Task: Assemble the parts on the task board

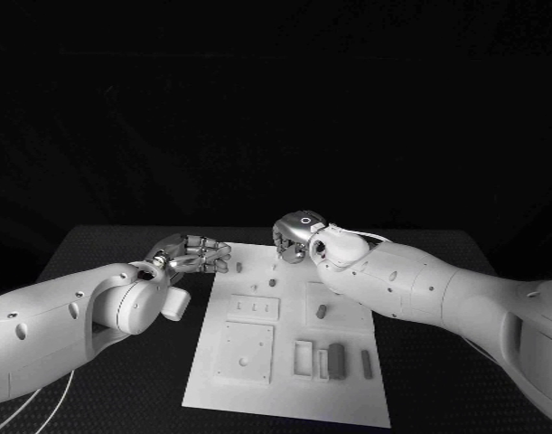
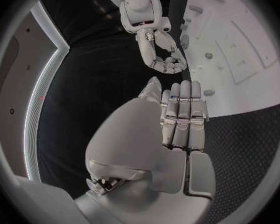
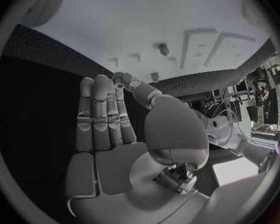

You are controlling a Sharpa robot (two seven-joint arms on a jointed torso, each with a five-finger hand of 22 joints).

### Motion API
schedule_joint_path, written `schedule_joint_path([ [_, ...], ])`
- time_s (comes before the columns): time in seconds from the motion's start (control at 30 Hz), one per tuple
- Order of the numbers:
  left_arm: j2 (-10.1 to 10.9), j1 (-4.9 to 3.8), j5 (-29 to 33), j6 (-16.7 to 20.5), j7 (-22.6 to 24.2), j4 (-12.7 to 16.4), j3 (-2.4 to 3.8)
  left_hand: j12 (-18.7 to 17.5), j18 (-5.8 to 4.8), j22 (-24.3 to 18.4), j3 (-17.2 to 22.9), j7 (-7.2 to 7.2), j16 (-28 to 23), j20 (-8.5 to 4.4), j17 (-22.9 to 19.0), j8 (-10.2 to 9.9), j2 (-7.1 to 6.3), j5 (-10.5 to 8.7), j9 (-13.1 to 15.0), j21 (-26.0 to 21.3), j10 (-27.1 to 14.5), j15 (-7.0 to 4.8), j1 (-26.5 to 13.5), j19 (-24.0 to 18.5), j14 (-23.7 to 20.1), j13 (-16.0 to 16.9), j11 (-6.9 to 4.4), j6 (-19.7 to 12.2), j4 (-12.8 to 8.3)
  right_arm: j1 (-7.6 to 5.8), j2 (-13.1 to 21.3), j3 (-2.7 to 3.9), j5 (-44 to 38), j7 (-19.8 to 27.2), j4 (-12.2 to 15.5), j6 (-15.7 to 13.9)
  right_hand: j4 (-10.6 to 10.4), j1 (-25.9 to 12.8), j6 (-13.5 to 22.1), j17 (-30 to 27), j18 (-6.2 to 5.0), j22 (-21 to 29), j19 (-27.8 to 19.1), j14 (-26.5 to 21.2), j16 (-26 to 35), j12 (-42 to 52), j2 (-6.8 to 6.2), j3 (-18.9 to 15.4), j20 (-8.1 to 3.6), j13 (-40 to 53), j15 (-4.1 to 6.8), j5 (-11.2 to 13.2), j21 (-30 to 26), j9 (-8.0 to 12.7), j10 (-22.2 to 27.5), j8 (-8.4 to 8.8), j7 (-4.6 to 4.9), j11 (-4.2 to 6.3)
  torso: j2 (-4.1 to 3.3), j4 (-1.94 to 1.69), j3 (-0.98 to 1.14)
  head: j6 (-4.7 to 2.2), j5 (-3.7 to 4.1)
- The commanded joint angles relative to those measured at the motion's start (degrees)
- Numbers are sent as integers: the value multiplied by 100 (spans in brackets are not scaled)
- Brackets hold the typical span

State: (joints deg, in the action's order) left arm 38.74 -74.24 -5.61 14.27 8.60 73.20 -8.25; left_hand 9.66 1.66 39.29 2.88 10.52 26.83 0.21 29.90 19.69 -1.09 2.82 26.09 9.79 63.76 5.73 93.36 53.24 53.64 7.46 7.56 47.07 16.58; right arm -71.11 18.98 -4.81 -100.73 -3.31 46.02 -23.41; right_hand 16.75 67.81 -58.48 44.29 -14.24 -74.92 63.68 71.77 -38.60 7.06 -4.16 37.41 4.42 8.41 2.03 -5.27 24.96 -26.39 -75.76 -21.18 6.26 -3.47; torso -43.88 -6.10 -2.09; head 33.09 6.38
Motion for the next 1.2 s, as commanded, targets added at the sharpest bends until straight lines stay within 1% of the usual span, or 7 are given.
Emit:
schedule_joint_path([
  [0.03,-3,-6,-17,-63,51,58,7,-24,26,-8,-40,5,-41,-3,7,-40,-18,9,-5,-28,31,14,-61,31,23,-5,6,31,3,1,-60,-1,-162,-48,-152,-31,5,22,-38,9,-76,-154,28,6,-26,32,11,42,-24,86,34,-23,27,-2,-37,-23,9,-11,-4,5,-1,-1,-1],
  [0.13,9,-7,-17,-61,50,110,11,-25,26,-8,-40,4,-42,-3,9,-40,-18,9,-5,-29,31,13,-61,31,24,-5,6,32,3,5,-139,-17,-162,-37,-283,-31,6,21,-38,10,-76,-153,28,6,-27,31,11,43,-25,86,34,-23,29,-2,-37,-22,10,-11,-11,-13,-7,-4,9],
  [0.2,25,-8,-17,-59,50,147,14,-26,26,-8,-41,4,-43,-3,10,-41,-19,9,-5,-30,32,13,-62,32,25,-5,5,32,3,12,-172,-34,-164,-33,-307,-32,6,21,-38,10,-76,-153,28,5,-27,31,11,43,-25,86,34,-23,31,-3,-37,-22,10,-11,-16,-10,-4,-2,0],
  [0.33,39,-11,-17,-56,46,183,17,-27,26,-8,-41,4,-45,-3,13,-41,-21,9,-5,-31,33,14,-62,32,26,-5,5,34,3,38,-213,-47,-212,-50,-337,-30,6,22,-38,10,-76,-153,27,5,-27,30,10,44,-25,86,34,-23,34,-3,-36,-21,9,-11,-31,-45,-15,10,12],
  [0.47,66,-24,-17,-47,44,226,20,-29,25,-8,-42,4,-49,-3,16,-43,-23,9,-6,-32,34,14,-64,32,26,-5,6,34,3,40,-232,-52,-212,-46,-352,-40,7,22,-38,10,-76,-153,26,5,-28,28,9,45,-26,86,34,-23,37,-3,-37,-21,9,-12,-44,-82,-29,11,55],
  [0.63,87,-40,-17,-36,44,257,21,-32,25,-8,-43,4,-52,-3,19,-44,-26,9,-6,-34,35,14,-64,33,27,-5,5,36,2,40,-254,-52,-212,-34,-354,-42,7,23,-39,11,-76,-153,24,4,-29,27,7,47,-27,86,33,-23,42,-3,-37,-20,9,-12,-52,-64,-27,25,31],
  [1.2,46,-41,-17,-37,43,229,22,-42,25,-9,-44,4,-65,-3,32,-49,-29,9,-8,-39,38,15,-66,34,30,-5,6,38,3,42,-333,-67,-307,-111,-552,32,7,22,-40,13,-76,-152,18,3,-32,23,4,51,-28,88,33,-22,57,-5,-40,-17,9,-12,-62,-56,-38,47,17],
])
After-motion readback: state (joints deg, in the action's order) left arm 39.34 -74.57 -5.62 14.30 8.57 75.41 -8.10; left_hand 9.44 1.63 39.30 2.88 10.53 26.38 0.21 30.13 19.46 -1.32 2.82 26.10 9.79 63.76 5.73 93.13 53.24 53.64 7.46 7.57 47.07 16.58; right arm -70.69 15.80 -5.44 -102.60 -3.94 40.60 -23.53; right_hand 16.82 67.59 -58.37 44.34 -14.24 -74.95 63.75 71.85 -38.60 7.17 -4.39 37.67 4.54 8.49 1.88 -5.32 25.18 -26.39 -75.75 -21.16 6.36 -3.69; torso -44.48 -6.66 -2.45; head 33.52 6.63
